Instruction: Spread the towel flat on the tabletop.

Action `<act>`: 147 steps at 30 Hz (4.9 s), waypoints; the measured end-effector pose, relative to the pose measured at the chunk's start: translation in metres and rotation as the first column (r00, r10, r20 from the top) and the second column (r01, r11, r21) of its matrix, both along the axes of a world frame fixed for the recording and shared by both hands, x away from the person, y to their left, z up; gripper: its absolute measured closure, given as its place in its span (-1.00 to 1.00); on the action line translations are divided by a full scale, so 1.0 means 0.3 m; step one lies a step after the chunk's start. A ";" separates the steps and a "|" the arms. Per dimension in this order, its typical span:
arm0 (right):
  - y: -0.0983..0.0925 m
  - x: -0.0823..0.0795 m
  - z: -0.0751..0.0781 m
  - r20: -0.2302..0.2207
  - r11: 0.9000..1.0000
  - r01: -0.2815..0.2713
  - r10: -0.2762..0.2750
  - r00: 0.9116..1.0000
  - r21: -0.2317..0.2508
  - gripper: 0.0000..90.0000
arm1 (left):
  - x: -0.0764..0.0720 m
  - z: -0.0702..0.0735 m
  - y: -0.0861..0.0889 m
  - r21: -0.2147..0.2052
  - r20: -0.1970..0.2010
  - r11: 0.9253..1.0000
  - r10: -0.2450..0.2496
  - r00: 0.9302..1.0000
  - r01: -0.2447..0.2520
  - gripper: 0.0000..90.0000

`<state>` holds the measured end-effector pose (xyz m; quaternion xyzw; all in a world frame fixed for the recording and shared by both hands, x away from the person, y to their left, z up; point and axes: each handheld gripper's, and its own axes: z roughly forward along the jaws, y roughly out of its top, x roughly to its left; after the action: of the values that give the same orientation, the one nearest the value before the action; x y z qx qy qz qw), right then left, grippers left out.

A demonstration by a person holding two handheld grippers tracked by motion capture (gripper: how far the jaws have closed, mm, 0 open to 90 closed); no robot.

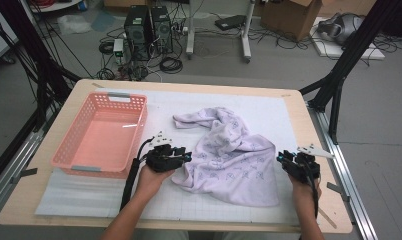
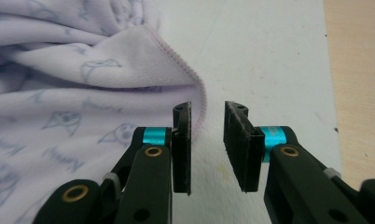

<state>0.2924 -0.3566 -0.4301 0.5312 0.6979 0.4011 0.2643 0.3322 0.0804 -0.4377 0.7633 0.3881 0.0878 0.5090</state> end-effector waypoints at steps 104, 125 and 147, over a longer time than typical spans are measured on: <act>0.093 -0.290 -0.026 -0.094 0.976 -0.211 0.205 0.974 -0.054 0.18 | -0.341 -0.026 0.146 0.001 0.045 0.998 0.062 0.997 -0.062 0.08; 0.060 -0.244 -0.057 -0.157 0.977 -0.211 0.206 0.966 -0.021 0.93 | -0.298 -0.047 0.116 0.124 -0.040 0.992 0.023 0.999 -0.017 0.90; 0.019 -0.286 0.022 -0.063 0.983 -0.183 0.185 0.981 0.036 0.35 | -0.228 0.003 0.112 -0.017 -0.031 1.000 0.012 0.999 -0.013 0.25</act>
<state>0.2067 -0.3510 -0.4235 0.4813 0.7462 0.4165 0.1951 0.2638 0.1141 -0.4368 0.7577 0.4014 0.0759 0.5089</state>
